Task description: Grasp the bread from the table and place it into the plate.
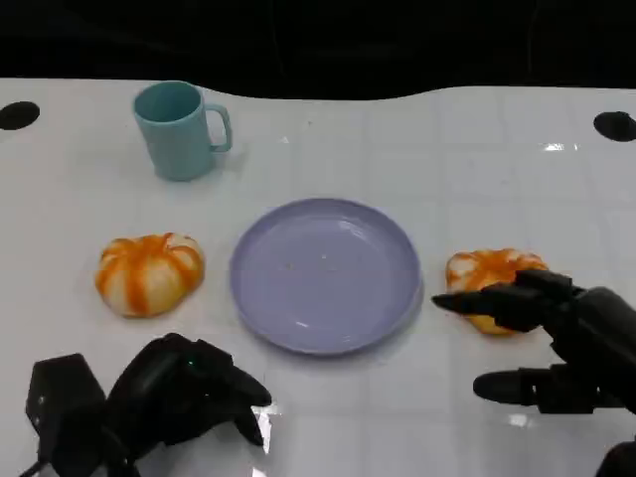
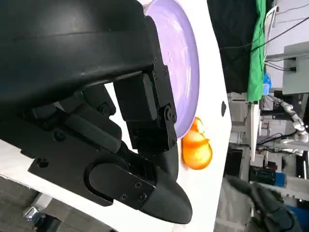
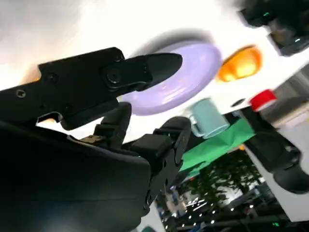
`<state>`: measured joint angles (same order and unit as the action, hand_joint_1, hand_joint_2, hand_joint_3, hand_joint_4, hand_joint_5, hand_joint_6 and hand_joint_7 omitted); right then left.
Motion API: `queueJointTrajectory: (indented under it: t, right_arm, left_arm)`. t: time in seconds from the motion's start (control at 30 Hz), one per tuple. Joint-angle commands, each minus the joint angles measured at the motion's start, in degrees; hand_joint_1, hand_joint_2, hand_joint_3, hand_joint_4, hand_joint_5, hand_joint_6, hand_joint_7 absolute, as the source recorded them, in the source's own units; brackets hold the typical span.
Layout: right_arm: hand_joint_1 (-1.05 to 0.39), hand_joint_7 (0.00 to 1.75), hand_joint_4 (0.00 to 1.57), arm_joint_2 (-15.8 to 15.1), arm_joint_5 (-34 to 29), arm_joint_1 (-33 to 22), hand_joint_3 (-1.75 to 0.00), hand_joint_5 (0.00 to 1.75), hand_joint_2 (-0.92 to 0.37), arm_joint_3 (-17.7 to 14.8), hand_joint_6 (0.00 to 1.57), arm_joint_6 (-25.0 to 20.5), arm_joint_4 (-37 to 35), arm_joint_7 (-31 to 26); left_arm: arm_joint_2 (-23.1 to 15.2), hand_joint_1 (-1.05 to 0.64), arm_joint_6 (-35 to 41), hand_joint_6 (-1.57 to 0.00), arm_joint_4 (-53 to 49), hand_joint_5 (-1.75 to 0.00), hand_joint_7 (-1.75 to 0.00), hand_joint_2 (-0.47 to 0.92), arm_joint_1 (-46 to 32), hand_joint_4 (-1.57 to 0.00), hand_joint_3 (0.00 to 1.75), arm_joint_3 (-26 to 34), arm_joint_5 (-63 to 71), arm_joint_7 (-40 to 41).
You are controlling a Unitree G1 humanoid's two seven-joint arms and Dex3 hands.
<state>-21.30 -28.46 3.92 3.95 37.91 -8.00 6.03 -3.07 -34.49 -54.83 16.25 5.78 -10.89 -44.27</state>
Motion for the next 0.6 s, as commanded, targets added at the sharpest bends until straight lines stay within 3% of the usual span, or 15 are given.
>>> queueJointTrajectory:
  t: [0.03, 0.33, 0.6]
  right_arm:
    - [-0.66, 0.02, 0.23, -2.53, -3.70, 0.64, -0.07, 0.48, -0.92, -1.55, 0.35, -4.23, 4.33, -2.06]
    - [-0.71, 0.00, 0.13, -4.77, -11.06, 1.90, -0.01, 0.31, -0.90, -0.57, 0.25, -11.84, 7.18, -3.82]
    - [-0.73, 0.00, 0.11, -5.30, -18.63, 5.49, 0.00, 0.31, -0.89, 4.24, 0.24, -18.03, 4.41, -4.52]
  left_arm:
    - [-0.79, -1.05, -0.63, -1.57, -0.24, -0.90, -0.03, 0.85, 0.13, -1.25, 0.00, 0.03, 0.11, 0.32]
    - [-0.71, -1.05, -0.98, -1.57, -0.57, -0.90, -0.04, 0.86, 0.39, -1.25, 0.00, -0.24, 0.73, 1.21]
    - [-0.41, -1.05, -0.94, -1.57, -0.42, -0.90, -0.03, 0.86, 0.26, -1.24, 0.00, -0.05, 0.15, 0.56]
